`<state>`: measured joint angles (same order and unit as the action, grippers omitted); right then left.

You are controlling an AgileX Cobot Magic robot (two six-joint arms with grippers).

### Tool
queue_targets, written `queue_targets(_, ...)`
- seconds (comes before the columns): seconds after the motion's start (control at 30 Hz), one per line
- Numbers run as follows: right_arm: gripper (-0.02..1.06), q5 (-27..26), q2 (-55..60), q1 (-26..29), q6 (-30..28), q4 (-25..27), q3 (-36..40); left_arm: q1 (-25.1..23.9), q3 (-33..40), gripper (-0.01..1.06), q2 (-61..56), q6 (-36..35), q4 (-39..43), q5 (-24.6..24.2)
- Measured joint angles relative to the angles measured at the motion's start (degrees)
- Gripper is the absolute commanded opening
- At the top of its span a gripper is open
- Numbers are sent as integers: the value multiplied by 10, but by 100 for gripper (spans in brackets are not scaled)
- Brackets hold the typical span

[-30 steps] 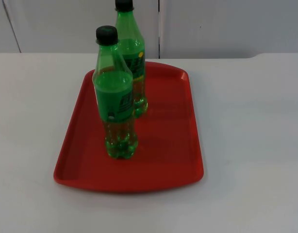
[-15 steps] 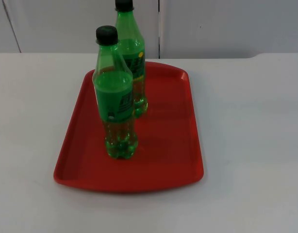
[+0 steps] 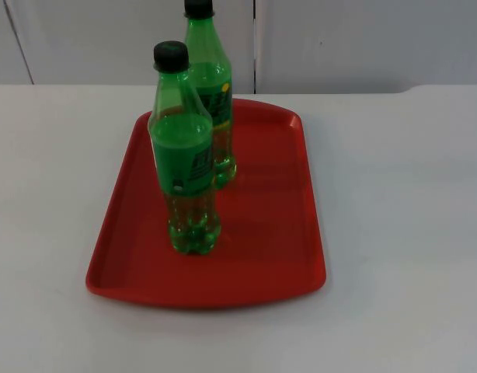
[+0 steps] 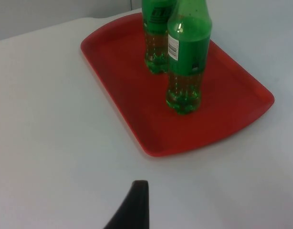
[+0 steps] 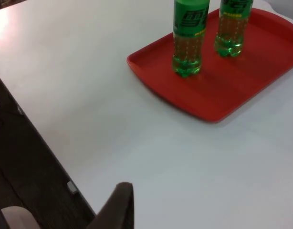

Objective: Place the bottle upright on the tray.

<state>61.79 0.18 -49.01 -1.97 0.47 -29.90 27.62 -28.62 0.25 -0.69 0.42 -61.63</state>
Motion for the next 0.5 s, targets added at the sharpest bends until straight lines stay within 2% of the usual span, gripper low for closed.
queue_targets(0.2, 105, 0, 0, 47, 1, 0, 0, 0, 0, 93, 0, 0, 0, 0)
queue_targets(0.47, 105, 0, 0, 148, 1, 0, 0, 0, 0, 93, 0, 1, 0, 0)
queue_targets(0.5, 105, 0, 0, 148, 1, 0, 0, 0, 0, 93, 0, 1, 0, 0)
